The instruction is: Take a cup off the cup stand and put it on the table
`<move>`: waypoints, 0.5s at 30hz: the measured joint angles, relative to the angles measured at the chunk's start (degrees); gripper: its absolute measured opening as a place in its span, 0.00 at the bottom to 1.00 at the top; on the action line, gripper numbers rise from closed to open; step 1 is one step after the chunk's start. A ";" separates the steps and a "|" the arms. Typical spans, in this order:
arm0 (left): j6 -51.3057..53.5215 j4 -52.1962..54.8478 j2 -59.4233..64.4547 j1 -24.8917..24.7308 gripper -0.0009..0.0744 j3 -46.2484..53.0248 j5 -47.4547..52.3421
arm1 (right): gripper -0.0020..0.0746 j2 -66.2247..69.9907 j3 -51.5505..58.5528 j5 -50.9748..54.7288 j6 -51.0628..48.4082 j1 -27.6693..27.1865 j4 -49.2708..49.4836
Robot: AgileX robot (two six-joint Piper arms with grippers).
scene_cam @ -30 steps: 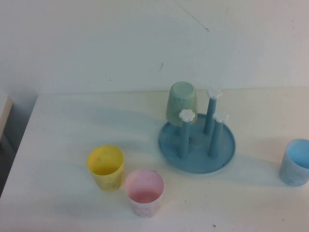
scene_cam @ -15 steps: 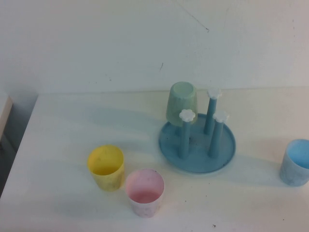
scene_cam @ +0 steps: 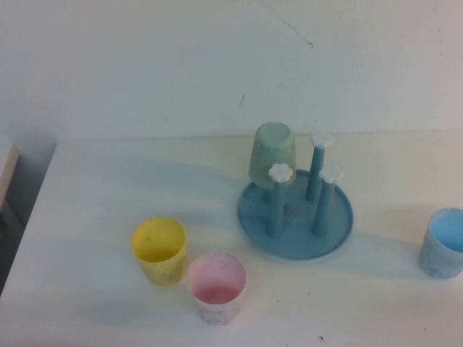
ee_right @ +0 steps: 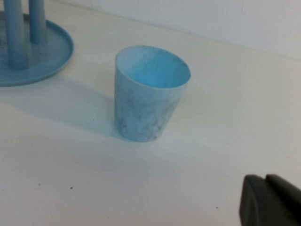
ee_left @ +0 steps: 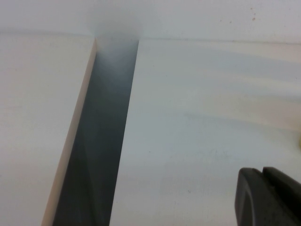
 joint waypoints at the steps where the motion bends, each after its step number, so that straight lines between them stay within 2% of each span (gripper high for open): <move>1: 0.00 0.00 0.00 0.00 0.01 0.00 0.00 | 0.02 0.00 0.00 0.00 0.00 0.00 0.00; 10: -0.36 -0.60 0.00 0.00 0.01 0.00 0.00 | 0.02 0.00 0.00 0.00 0.00 0.00 0.00; 12: -3.42 -6.49 0.00 0.00 0.01 0.00 -0.79 | 0.02 0.00 0.00 0.00 0.00 0.00 0.00; 15: -10.57 -23.86 0.00 0.00 0.01 0.26 -3.26 | 0.02 0.00 0.00 0.00 0.00 0.00 0.00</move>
